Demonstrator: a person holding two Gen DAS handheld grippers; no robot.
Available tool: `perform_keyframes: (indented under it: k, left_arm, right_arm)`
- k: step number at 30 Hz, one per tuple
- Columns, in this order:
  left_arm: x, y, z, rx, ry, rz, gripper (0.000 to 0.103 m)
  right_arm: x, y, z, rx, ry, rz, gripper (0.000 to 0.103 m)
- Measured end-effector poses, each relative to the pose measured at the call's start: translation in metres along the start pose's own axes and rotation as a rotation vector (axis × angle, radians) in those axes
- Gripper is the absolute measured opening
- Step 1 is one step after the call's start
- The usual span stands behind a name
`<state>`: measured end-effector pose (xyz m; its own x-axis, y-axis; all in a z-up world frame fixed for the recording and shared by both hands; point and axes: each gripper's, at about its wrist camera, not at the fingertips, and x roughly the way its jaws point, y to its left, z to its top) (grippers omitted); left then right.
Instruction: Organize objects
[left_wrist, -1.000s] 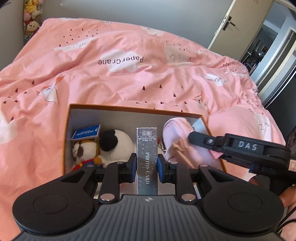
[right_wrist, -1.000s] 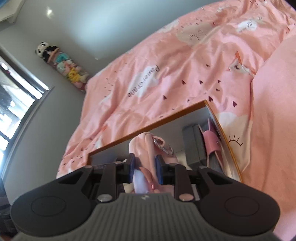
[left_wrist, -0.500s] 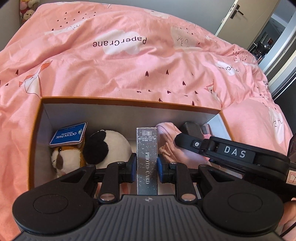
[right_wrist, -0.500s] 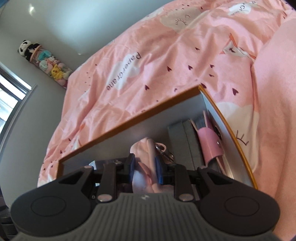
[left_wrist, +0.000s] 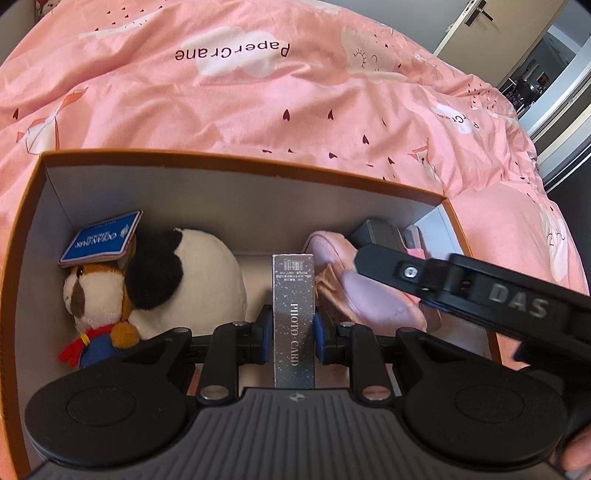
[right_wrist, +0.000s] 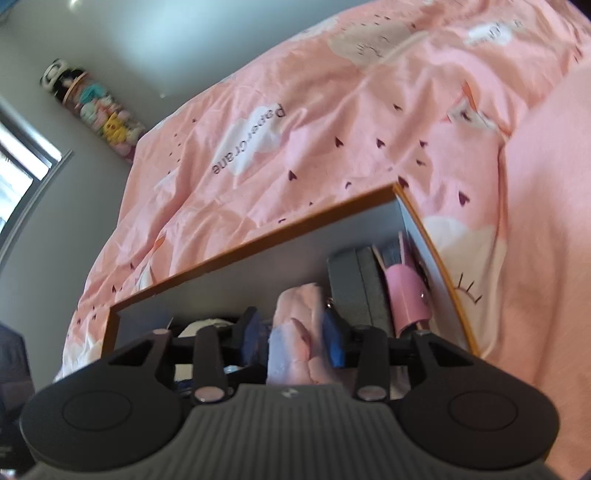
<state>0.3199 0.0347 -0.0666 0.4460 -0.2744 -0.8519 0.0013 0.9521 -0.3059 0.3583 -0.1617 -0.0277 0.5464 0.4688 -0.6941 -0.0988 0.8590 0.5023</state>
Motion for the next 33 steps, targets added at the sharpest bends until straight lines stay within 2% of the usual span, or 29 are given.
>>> perform_keyframes:
  k: [9, 14, 20, 22, 26, 29, 31, 33]
  left_arm:
    - [0.0, -0.001, -0.001, -0.006, 0.016, -0.001, 0.025]
    - [-0.001, -0.002, -0.001, -0.005, 0.012, 0.009, 0.025]
    - [-0.004, 0.0, 0.0, -0.005, 0.008, 0.019, 0.025]
    - [-0.005, 0.002, 0.001, -0.004, 0.007, 0.022, 0.025]
    - [-0.006, 0.006, 0.003, -0.013, 0.002, 0.028, 0.025]
    - [-0.009, 0.008, 0.004, -0.009, -0.004, 0.02, 0.025]
    - [-0.011, 0.009, 0.007, -0.01, -0.008, 0.01, 0.025]
    - [-0.012, 0.008, 0.009, -0.003, -0.014, -0.002, 0.025]
  right_arm:
    - [-0.036, -0.002, -0.011, -0.155, 0.071, -0.064, 0.043]
    - [-0.033, -0.004, -0.031, -0.242, 0.137, -0.114, 0.044]
    - [-0.017, 0.01, -0.038, -0.385, 0.1, -0.2, 0.041]
    - [-0.014, 0.014, -0.039, -0.409, 0.116, -0.176, 0.035]
    - [-0.002, 0.016, -0.04, -0.39, 0.158, -0.135, 0.033]
    - [-0.004, 0.019, -0.044, -0.4, 0.15, -0.095, 0.035]
    - [-0.008, 0.027, -0.049, -0.474, 0.132, -0.089, 0.044]
    - [-0.008, 0.035, -0.051, -0.538, 0.112, -0.1, 0.044]
